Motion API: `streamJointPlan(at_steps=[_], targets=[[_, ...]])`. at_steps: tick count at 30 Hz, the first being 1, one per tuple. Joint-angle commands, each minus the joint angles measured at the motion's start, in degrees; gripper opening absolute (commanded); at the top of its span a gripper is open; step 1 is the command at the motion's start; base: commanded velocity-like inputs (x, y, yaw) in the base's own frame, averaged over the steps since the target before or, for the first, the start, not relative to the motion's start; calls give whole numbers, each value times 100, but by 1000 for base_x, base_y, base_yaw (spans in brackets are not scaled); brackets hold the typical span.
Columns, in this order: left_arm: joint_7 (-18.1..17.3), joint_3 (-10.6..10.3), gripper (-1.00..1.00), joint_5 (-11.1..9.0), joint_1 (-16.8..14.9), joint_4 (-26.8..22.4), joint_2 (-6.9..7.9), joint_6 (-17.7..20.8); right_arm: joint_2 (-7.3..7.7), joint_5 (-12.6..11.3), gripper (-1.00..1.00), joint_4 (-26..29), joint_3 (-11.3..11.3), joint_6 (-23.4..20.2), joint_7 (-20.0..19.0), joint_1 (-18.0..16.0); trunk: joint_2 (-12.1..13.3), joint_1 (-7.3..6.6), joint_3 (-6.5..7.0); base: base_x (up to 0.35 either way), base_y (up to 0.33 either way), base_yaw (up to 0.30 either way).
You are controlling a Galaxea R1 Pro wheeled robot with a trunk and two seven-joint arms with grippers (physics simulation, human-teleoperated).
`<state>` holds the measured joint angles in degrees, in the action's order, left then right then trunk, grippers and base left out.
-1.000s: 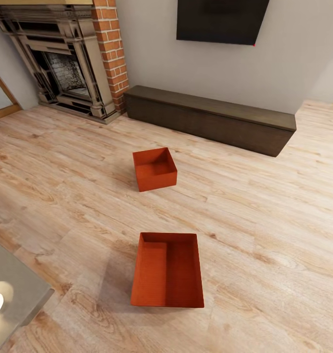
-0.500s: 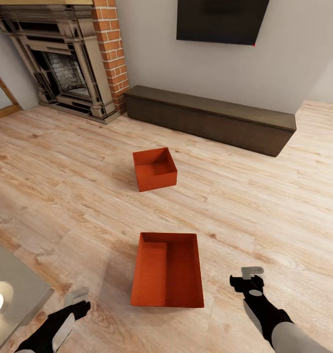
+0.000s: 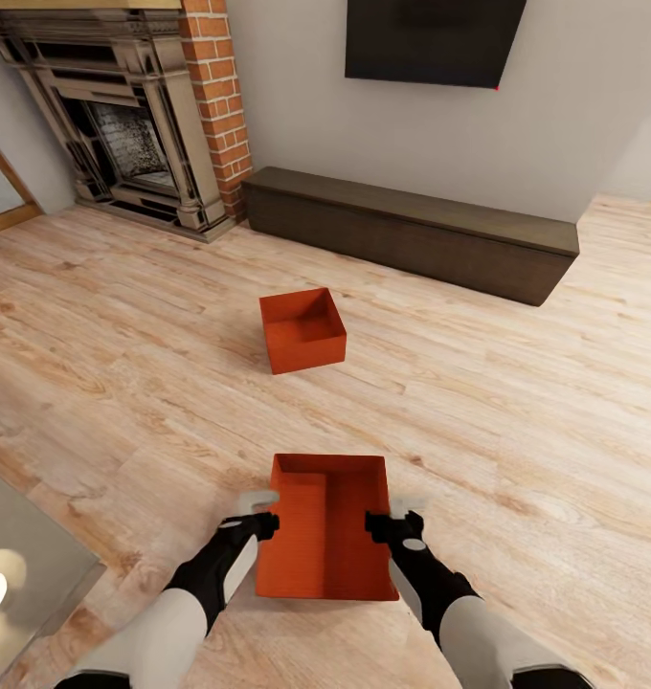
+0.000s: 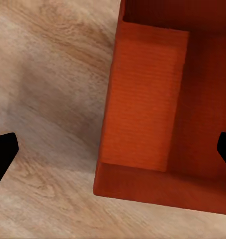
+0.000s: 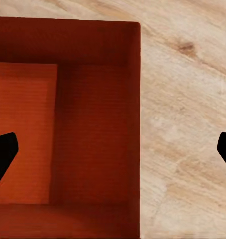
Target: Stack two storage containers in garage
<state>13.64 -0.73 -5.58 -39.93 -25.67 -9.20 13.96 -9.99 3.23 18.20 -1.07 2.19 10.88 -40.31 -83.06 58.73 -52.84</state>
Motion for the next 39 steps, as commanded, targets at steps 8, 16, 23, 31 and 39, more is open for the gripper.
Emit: streamJointPlan(at_steps=[8,16,23,31,39], targets=[[33,-76,100,100,-5,596,-2,-117,-1,103,100,-758,-39,680,50,-3,-2,0,-3,0,0,0],[37,-87,100,87,-6,803,30,-939,-1,41,100,-871,-33,786,54,-39,-2,0,-3,0,0,0],[56,-92,100,98,-6,905,71,-1163,-1,57,100,-1025,-33,784,58,-52,-2,0,-3,0,0,0],[69,-95,100,118,-6,887,46,-1229,-1,42,100,-1058,-31,789,70,-52,-2,0,-3,0,0,0],[74,-94,100,124,-6,907,50,-1221,-1,38,100,-1064,-31,789,73,-52,-2,0,-3,0,0,0]])
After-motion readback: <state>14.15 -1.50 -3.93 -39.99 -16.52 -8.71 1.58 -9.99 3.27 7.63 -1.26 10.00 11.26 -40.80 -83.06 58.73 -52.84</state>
